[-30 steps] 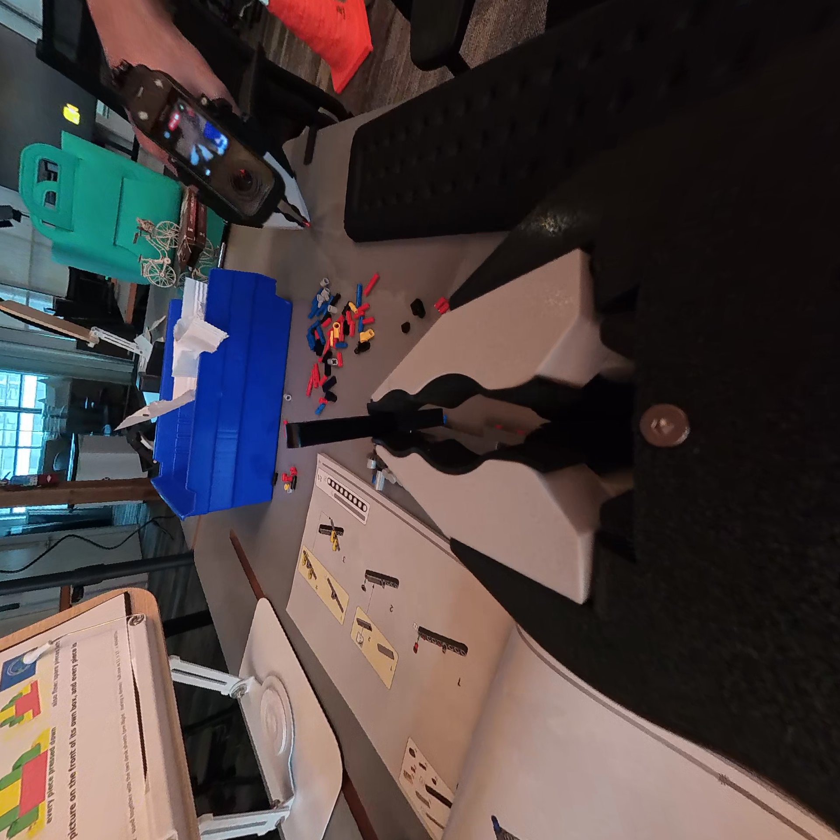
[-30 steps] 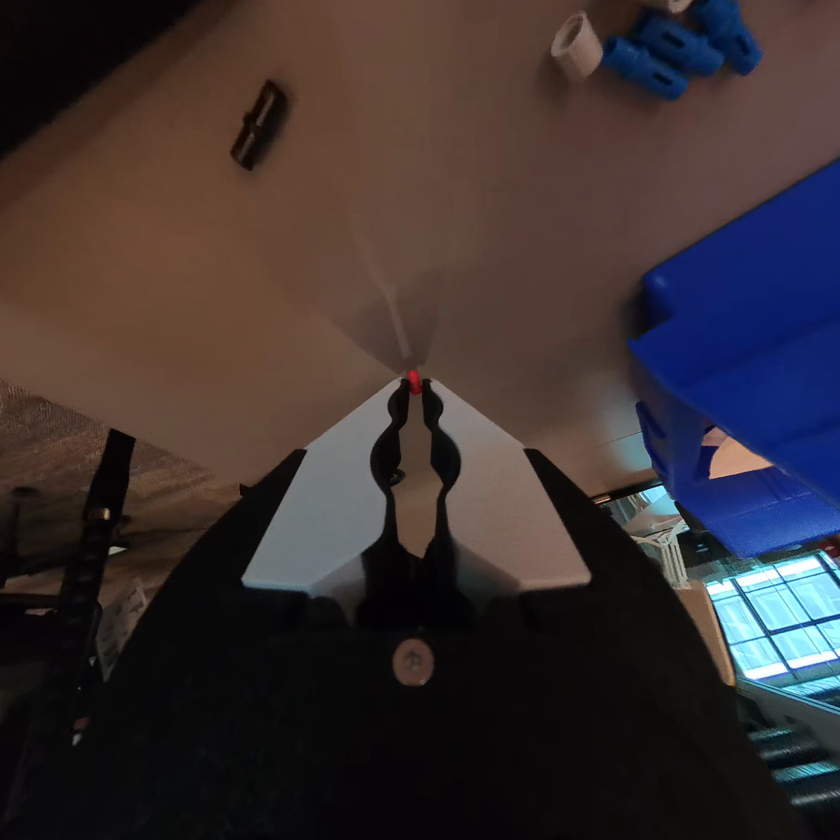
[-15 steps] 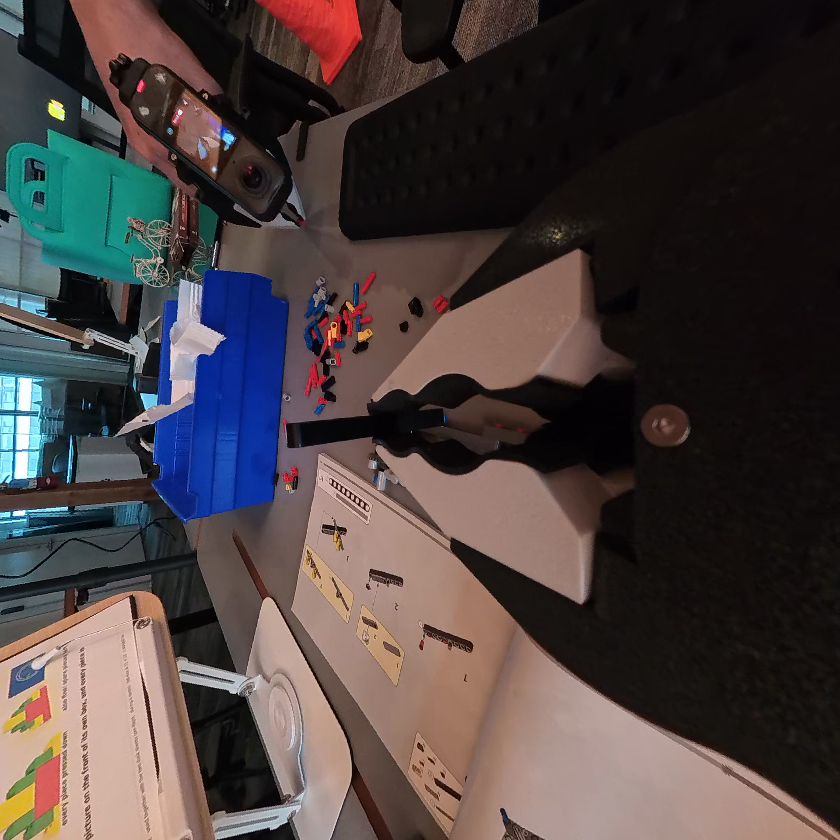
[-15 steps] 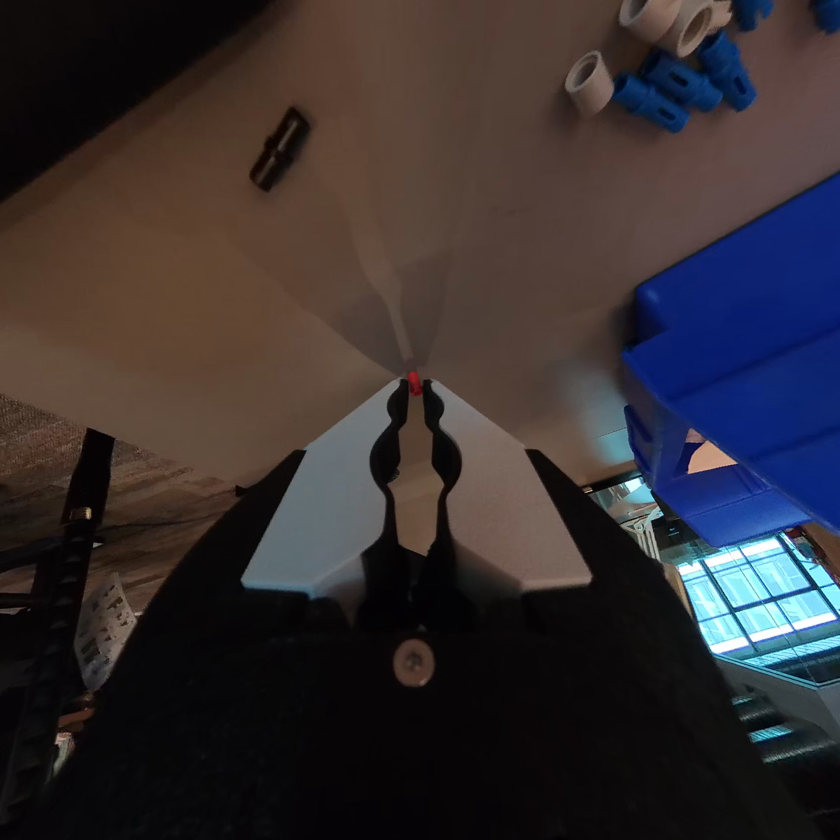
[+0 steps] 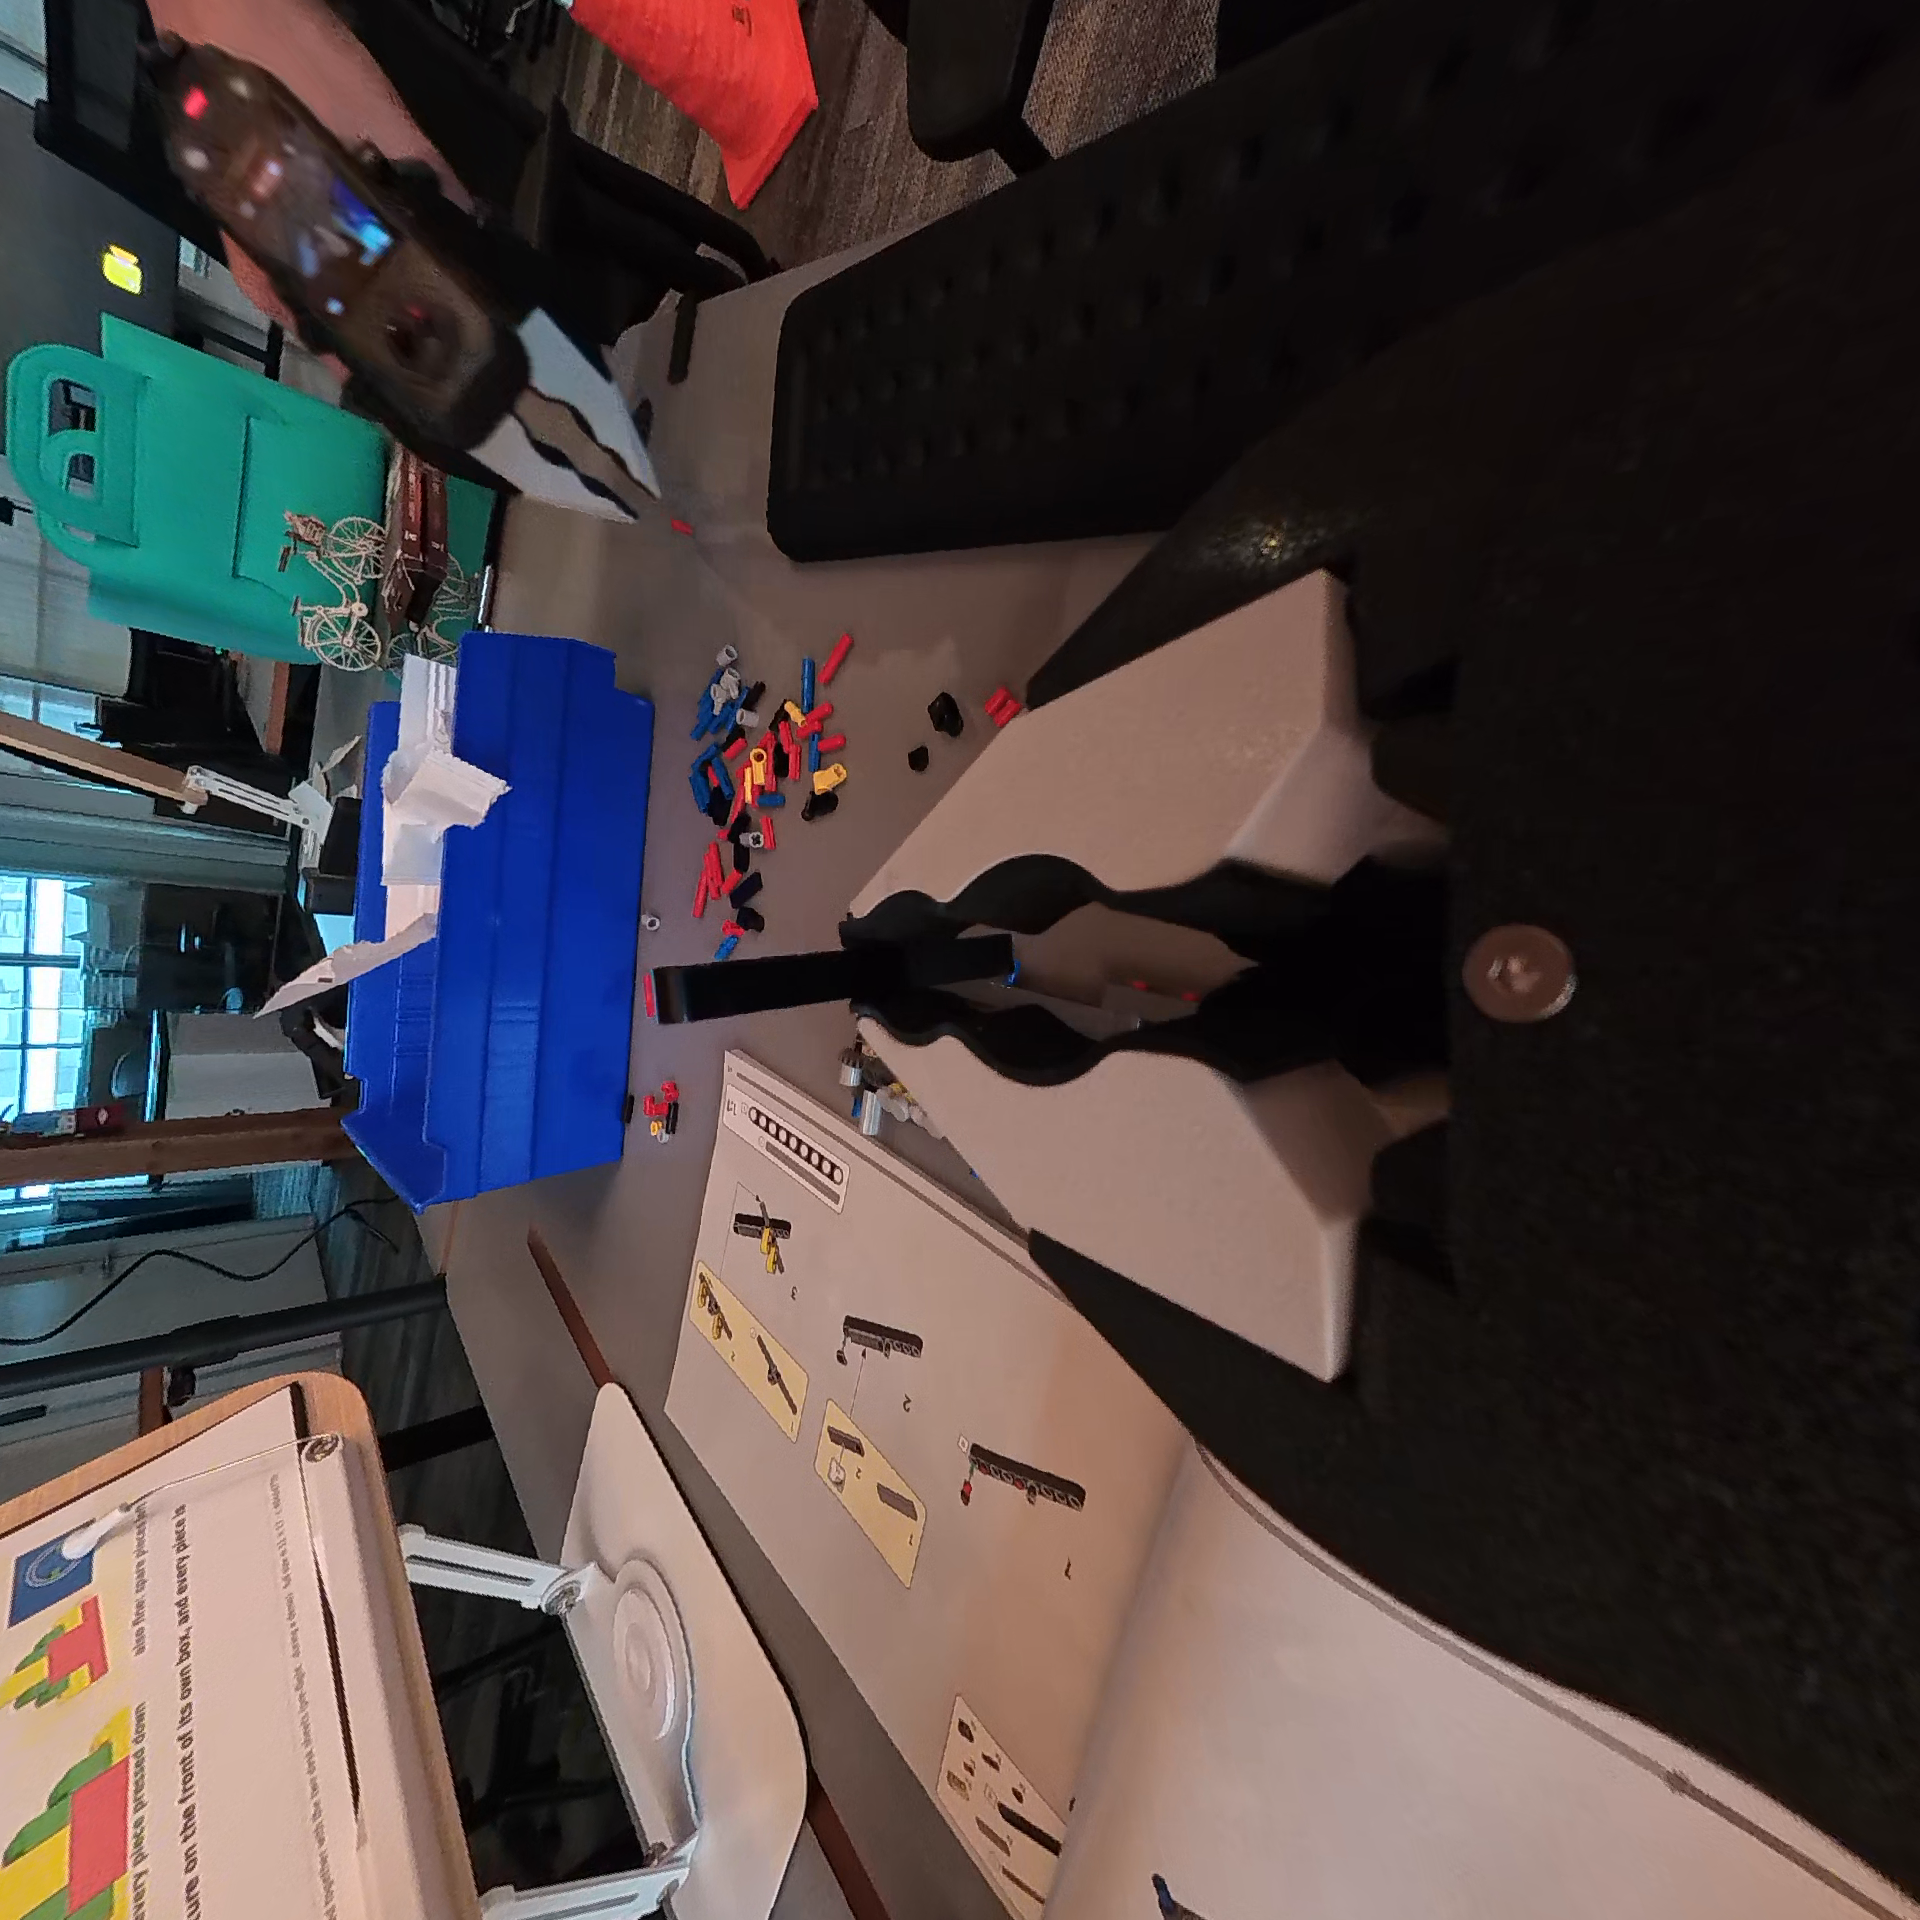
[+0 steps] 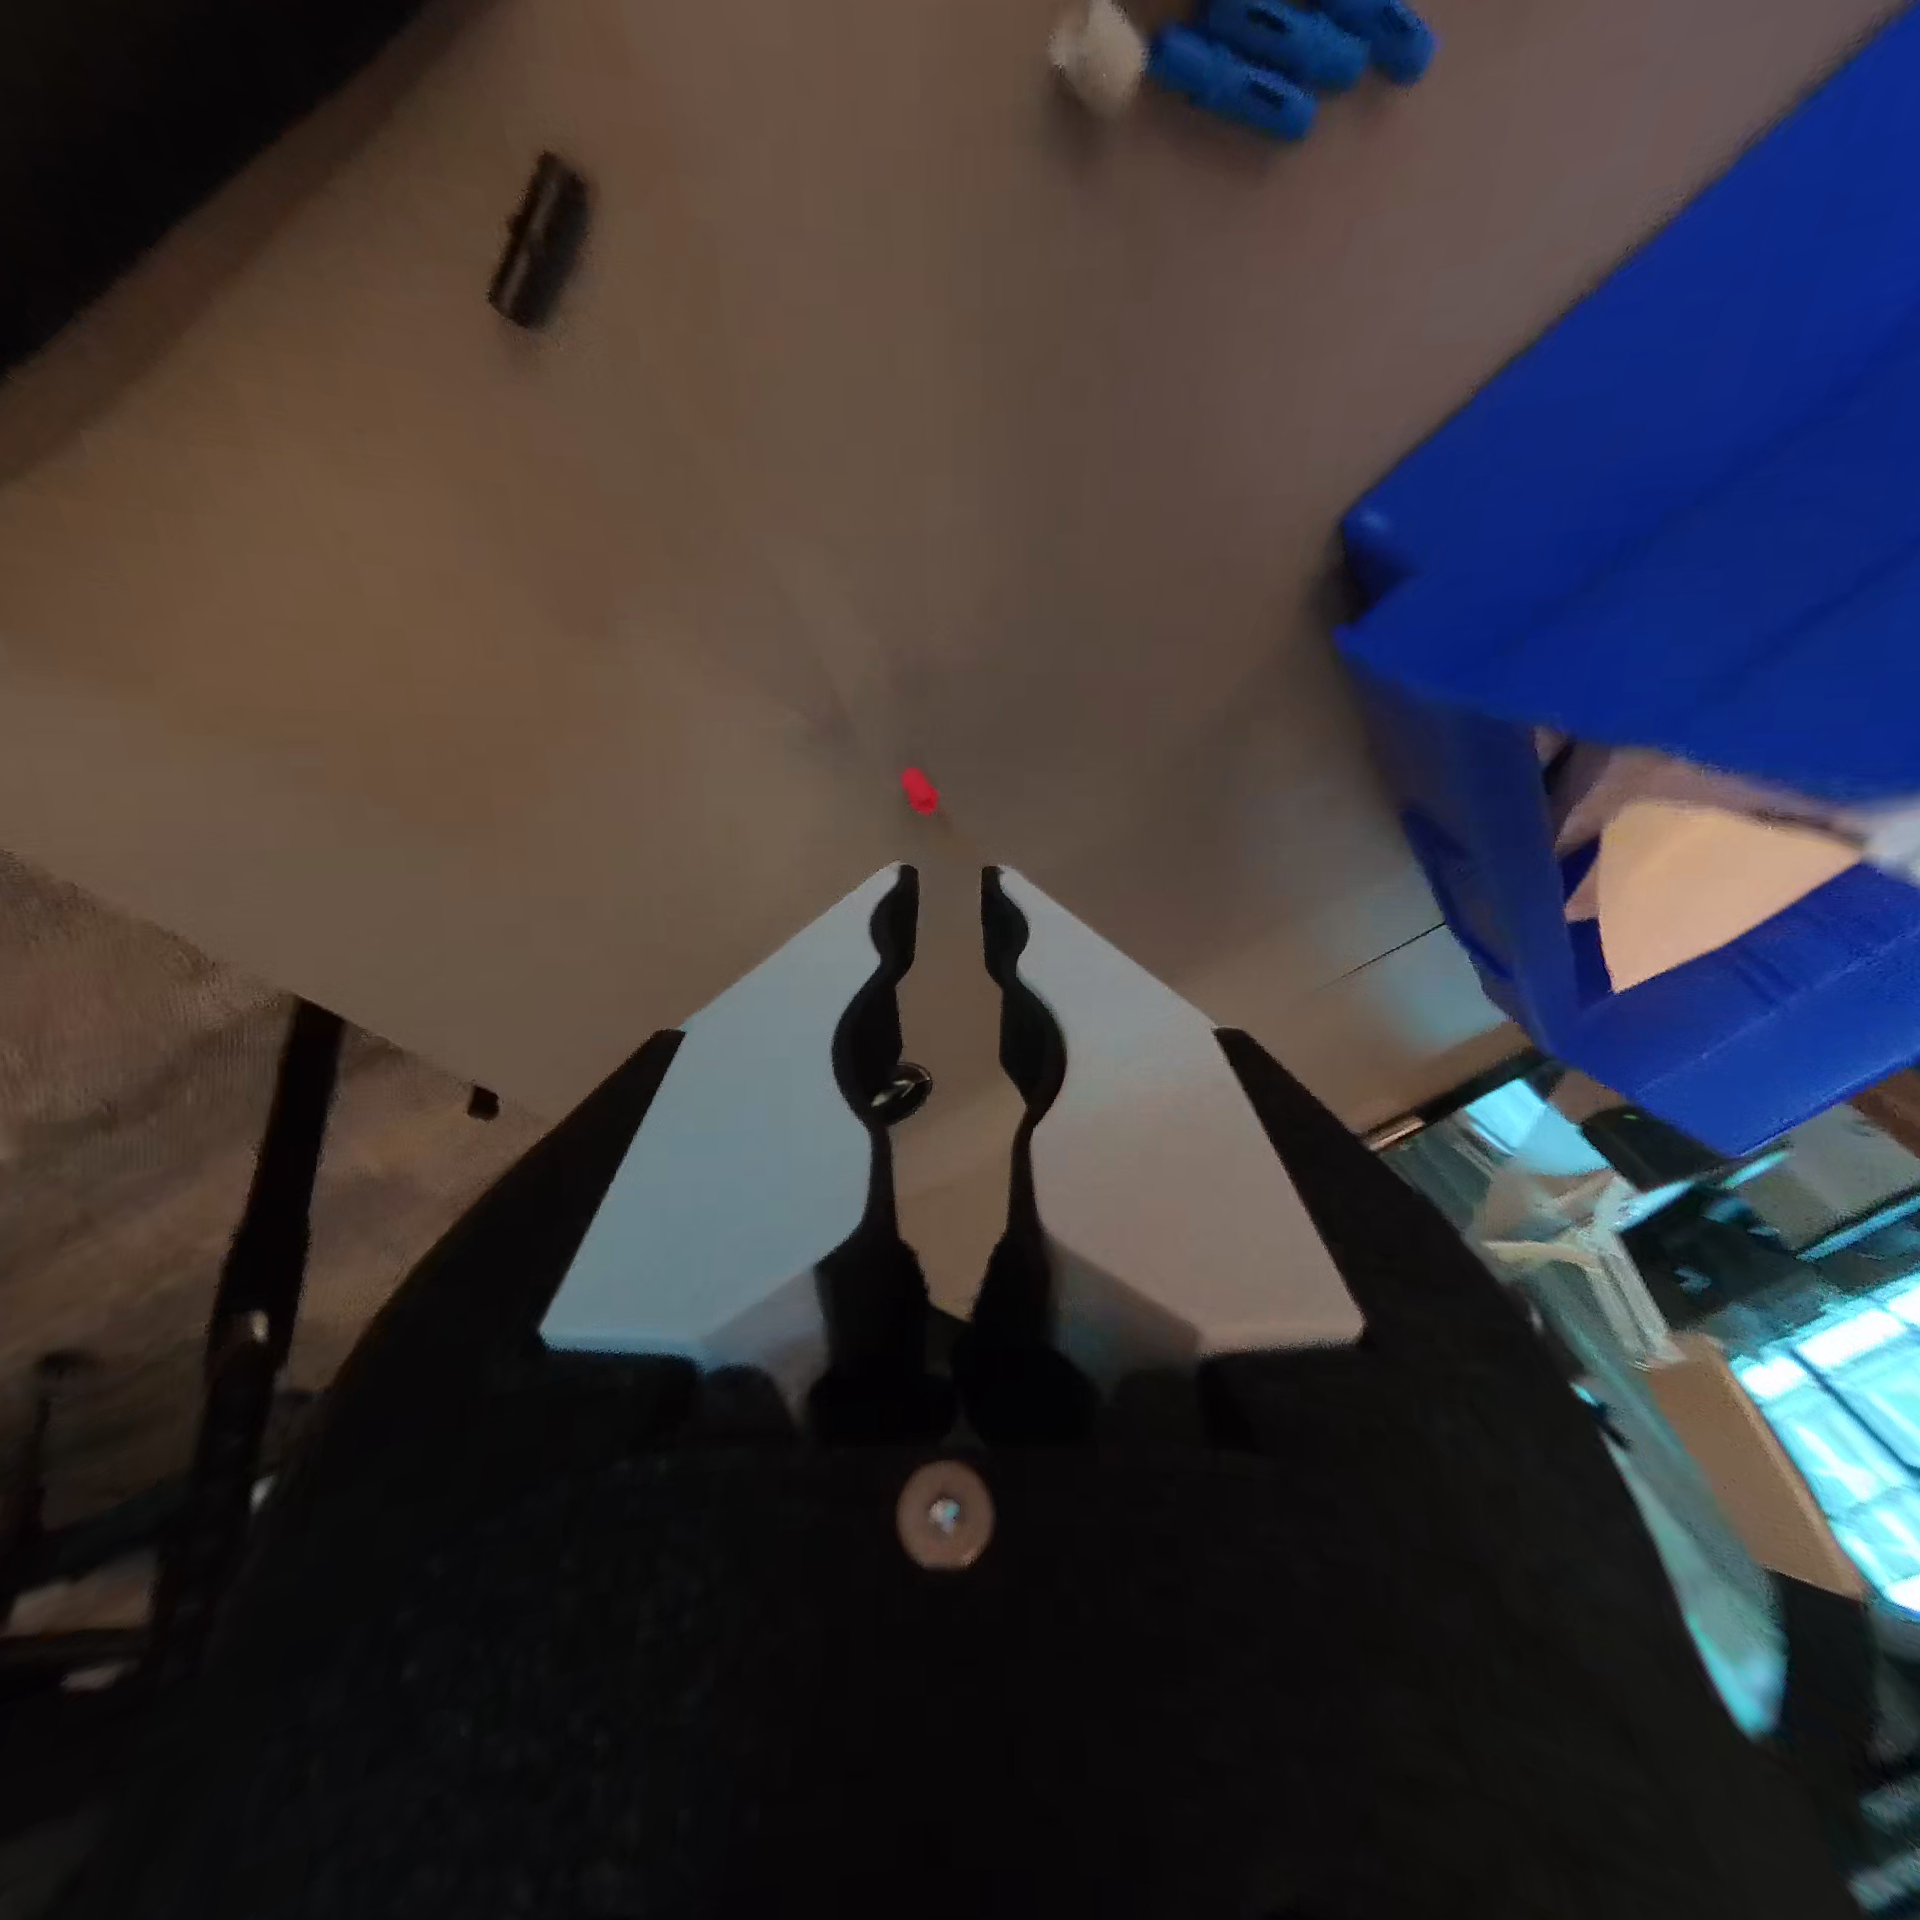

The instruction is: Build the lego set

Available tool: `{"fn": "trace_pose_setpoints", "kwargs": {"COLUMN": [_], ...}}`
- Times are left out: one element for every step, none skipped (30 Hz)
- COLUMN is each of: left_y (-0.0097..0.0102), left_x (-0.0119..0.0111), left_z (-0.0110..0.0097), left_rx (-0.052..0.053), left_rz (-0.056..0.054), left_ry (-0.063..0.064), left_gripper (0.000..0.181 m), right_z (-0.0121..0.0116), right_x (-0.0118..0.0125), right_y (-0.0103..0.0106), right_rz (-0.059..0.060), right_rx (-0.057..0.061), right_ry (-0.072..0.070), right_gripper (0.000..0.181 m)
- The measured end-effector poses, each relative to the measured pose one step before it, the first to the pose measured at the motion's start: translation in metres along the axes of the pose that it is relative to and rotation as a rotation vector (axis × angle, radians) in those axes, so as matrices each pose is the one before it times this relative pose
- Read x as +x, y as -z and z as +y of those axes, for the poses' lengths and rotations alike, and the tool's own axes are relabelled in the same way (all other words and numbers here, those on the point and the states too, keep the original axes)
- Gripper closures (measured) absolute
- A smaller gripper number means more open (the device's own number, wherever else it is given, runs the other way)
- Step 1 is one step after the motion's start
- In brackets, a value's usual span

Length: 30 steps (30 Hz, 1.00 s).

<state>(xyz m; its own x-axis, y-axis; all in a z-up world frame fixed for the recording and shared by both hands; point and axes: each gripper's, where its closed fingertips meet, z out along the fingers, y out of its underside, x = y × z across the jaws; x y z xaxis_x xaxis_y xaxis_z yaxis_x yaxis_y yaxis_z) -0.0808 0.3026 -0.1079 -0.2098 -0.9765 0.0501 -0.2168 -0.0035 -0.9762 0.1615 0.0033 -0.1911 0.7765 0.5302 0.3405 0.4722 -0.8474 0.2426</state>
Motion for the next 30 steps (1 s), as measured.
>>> {"fn": "trace_pose_setpoints", "kwargs": {"left_y": [0.00006, 0.00004, 0.00005, 0.00005, 0.0, -0.00016, -0.00028, -0.0003, -0.00028, -0.0004, -0.00027, -0.00027, -0.0001, -0.00009, -0.00006, -0.00019, -0.00001, -0.00005, -0.00012, -0.00011, 0.00005, -0.00004, -0.00006, -0.00012, -0.00006, -0.00017, -0.00007, -0.00022, -0.00025, -0.00028], "left_x": [0.00032, 0.00044, 0.00068, 0.00065, 0.00053, 0.00048, 0.0003, 0.00043, 0.00043, 0.00035, 0.00012, 0.00017, 0.00018, -0.00002, -0.00015, -0.00039, -0.00034, -0.00033, -0.00028, -0.00041, -0.0003, -0.00032, -0.00015, -0.00028, -0.00008, -0.00009, -0.00001, 0.00011, -0.00004, 0.00012], "left_z": [0.00008, -0.00037, -0.00064, -0.00066, -0.00031, 0.00026, 0.0006, 0.0005, 0.00052, 0.00047, 0.00047, 0.00034, 0.00029, 0.00013, 0.00046, 0.0005, 0.00019, 0.00008, 0.00029, 0.00045, 0.00034, 0.00028, 0.00015, 0.00014, 0.00033, 0.00029, 0.00021, 0.00027, 0.00028, 0.00042], "left_rx": [-0.0004, 0.0007, 0.0013, 0.0022, 0.001, -0.0006, -0.0019, -0.0019, -0.0012, -0.0019, -0.0017, -0.0015, -0.0009, -0.0004, -0.0014, -0.0019, -0.0008, 0.0, -0.001, -0.0014, -0.001, -0.0008, -0.0006, -0.0006, -0.0011, -0.001, -0.001, -0.0009, -0.0011, -0.0014], "left_rz": [0.0006, 0.0013, 0.0027, 0.0022, 0.0016, 0.0015, 0.0013, 0.0011, 0.0011, 0.0008, 0.0004, 0.0004, 0.0008, 0.0001, -0.0007, -0.0013, -0.0008, -0.0004, -0.0006, -0.001, -0.0012, -0.0008, -0.0004, -0.0002, -0.0003, -0.0001, -0.0001, 0.0002, 0.0003, 0.0008], "left_ry": [-0.001, -0.001, -0.0005, -0.0001, -0.0002, 0.0002, 0.0002, -0.0003, -0.0007, -0.0007, -0.0006, -0.0001, 0.0, -0.0001, -0.0003, -0.0005, -0.0002, 0.0006, 0.0007, -0.0002, -0.0004, 0.0002, 0.0003, 0.0, -0.0002, -0.0004, -0.0009, -0.0007, -0.0001, -0.0001], "left_gripper": [0.175, 0.175, 0.175, 0.175, 0.175, 0.175, 0.175, 0.175, 0.175, 0.175, 0.175, 0.175, 0.175, 0.175, 0.175, 0.175, 0.175, 0.175, 0.175, 0.175, 0.175, 0.175, 0.175, 0.175, 0.175, 0.175, 0.175, 0.175, 0.175, 0.175], "right_z": [0.00269, 0.00083, -0.00181, -0.00211, -0.00172, -0.00173, -0.0011, -0.00056, -0.00002, 0.00084, 0.00149, 0.0016, 0.00137, 0.00077, 0.00047, 0.00017, -0.00078, -0.00059, -0.00024, 0.00022, 0.00031, 0.00034, 0.00035, 0.00024, -0.00008, -0.00028, -0.00038, -0.00005, 0.00045, 0.00025], "right_x": [0.00146, 0.00032, -0.00035, -0.00073, -0.00046, 0.00061, 0.00019, -0.00098, -0.0014, -0.00056, 0.00021, 0.00015, -0.00097, -0.00142, -0.00047, 0.00018, 0.00017, 0.0002, -0.0001, -0.00007, -0.00016, 0.00001, 0.00007, -0.00008, -0.00025, -0.0002, 0.00007, -0.00004, 0.0002, 0.00018], "right_y": [0.00132, 0.00053, 0.00017, -0.00055, -0.00077, -0.00098, -0.00142, -0.0016, -0.00172, -0.00189, -0.00178, -0.00173, -0.00155, -0.00118, -0.00087, -0.00058, -0.00016, -0.00021, -0.00023, -0.00053, -0.00069, -0.00078, -0.00078, -0.00065, -0.00067, -0.00042, -0.00027, -0.00035, -0.00032, -0.00009], "right_rz": [-0.0113, -0.0239, -0.033, -0.0383, -0.0365, -0.0267, -0.0217, -0.0196, -0.0144, -0.0045, 0.0027, 0.0017, -0.0064, -0.0103, -0.005, -0.0009, -0.0013, -0.0032, -0.0058, -0.0056, -0.0051, -0.0036, -0.0026, -0.0029, -0.0034, -0.0022, -0.0004, -0.0012, -0.0008, -0.0002], "right_rx": [0.0397, 0.0539, 0.0723, 0.0705, 0.0617, 0.0539, 0.0427, 0.0316, 0.0238, 0.0117, 0.0018, -0.0034, -0.0055, -0.0026, -0.0027, -0.0008, 0.0036, 0.0024, -0.0009, -0.0038, -0.0037, -0.0032, -0.0028, -0.0011, 0.0002, 0.0007, 0.0017, 0.0004, -0.0031, -0.0018], "right_ry": [-0.0442, -0.0523, -0.0603, -0.0621, -0.0587, -0.0515, -0.0386, -0.0236, -0.0123, -0.0048, -0.0016, -0.0023, -0.0036, -0.0034, -0.0016, 0.0005, -0.0001, -0.0017, -0.0025, -0.002, -0.0012, -0.0002, 0.0003, -0.0008, -0.0012, -0.0003, 0.0, 0.0004, 0.0001, 0.0], "right_gripper": [0.17, 0.169, 0.168, 0.167, 0.165, 0.164, 0.164, 0.165, 0.166, 0.166, 0.166, 0.166, 0.166, 0.166, 0.166, 0.166, 0.166, 0.166, 0.167, 0.167, 0.167, 0.167, 0.167, 0.167, 0.168, 0.168, 0.168, 0.169, 0.169, 0.169]}}
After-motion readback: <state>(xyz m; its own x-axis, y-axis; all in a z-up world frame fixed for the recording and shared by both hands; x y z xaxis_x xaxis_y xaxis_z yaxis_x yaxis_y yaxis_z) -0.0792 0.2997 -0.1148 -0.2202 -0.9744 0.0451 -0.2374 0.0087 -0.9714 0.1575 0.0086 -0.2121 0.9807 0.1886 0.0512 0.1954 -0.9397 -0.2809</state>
